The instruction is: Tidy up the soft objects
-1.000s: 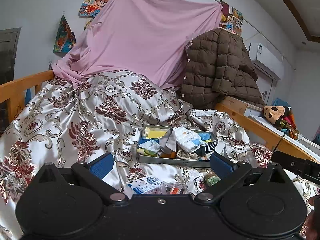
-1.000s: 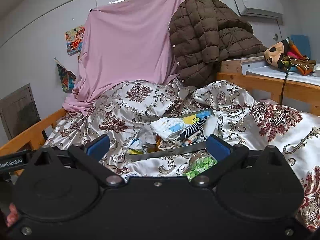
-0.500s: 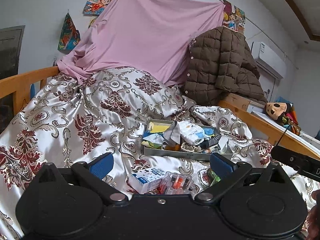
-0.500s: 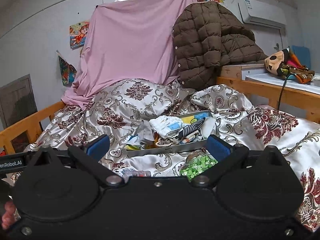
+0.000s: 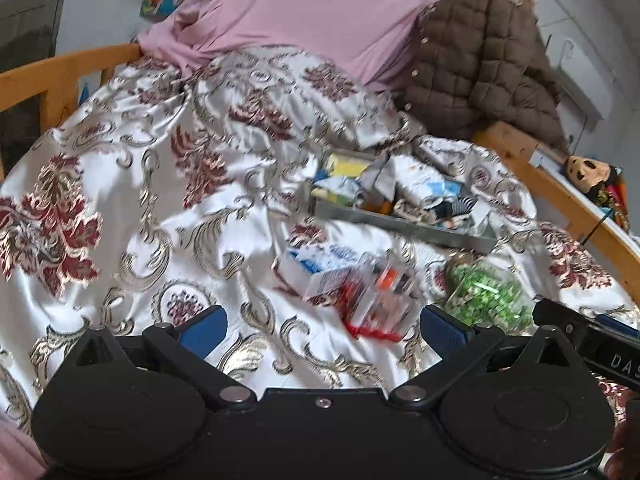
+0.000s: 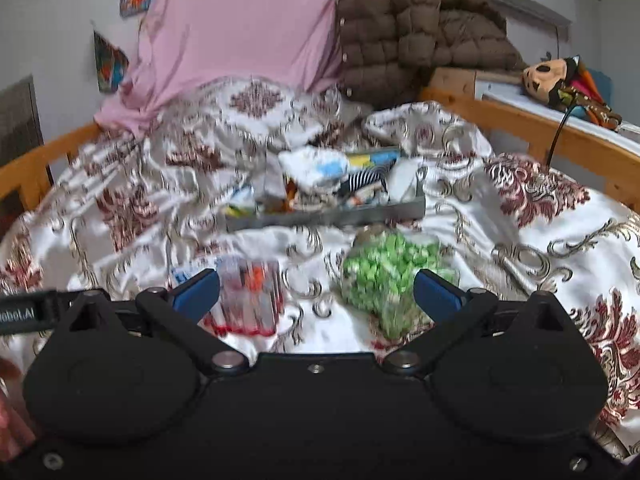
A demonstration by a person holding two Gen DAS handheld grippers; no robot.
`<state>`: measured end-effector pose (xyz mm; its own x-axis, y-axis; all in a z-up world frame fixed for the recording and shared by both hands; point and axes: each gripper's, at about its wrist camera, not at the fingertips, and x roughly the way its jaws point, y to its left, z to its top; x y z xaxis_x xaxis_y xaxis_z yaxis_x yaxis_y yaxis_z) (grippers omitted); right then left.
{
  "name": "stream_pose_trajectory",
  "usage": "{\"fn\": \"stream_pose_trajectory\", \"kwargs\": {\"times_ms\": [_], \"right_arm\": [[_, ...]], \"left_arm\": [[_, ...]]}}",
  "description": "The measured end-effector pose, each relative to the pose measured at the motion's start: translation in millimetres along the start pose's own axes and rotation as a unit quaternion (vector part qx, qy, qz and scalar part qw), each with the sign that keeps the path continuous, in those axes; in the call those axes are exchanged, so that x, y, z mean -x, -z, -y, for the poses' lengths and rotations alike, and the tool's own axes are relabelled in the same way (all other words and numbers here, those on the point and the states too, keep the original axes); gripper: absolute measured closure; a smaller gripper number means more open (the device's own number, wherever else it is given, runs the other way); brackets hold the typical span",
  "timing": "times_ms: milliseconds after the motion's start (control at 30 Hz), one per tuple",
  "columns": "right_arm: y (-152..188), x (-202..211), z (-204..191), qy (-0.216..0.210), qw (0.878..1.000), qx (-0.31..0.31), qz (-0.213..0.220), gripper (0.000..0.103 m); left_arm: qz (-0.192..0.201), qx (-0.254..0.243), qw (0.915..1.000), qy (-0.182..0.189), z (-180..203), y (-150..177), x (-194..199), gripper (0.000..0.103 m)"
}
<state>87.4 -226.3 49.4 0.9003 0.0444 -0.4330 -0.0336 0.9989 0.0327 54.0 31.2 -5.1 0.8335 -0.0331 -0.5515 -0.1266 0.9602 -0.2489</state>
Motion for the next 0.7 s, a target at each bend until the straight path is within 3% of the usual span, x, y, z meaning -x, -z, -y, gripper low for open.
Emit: {"fn": "stream_pose_trajectory", "kwargs": {"times_ms": [233,700], "right_arm": [[3,-12,2,0.011,1.000,-0.011,-0.023,0.001],[10,-16,3,0.017,0.999,-0.014,-0.038,0.001]], "left_arm": [[-0.006,-0.021,0.9993,-0.030,3,4,-2,0.001],[-0.011,-0.032,0.9986,-0.040,7,6,-4,0.001]]}}
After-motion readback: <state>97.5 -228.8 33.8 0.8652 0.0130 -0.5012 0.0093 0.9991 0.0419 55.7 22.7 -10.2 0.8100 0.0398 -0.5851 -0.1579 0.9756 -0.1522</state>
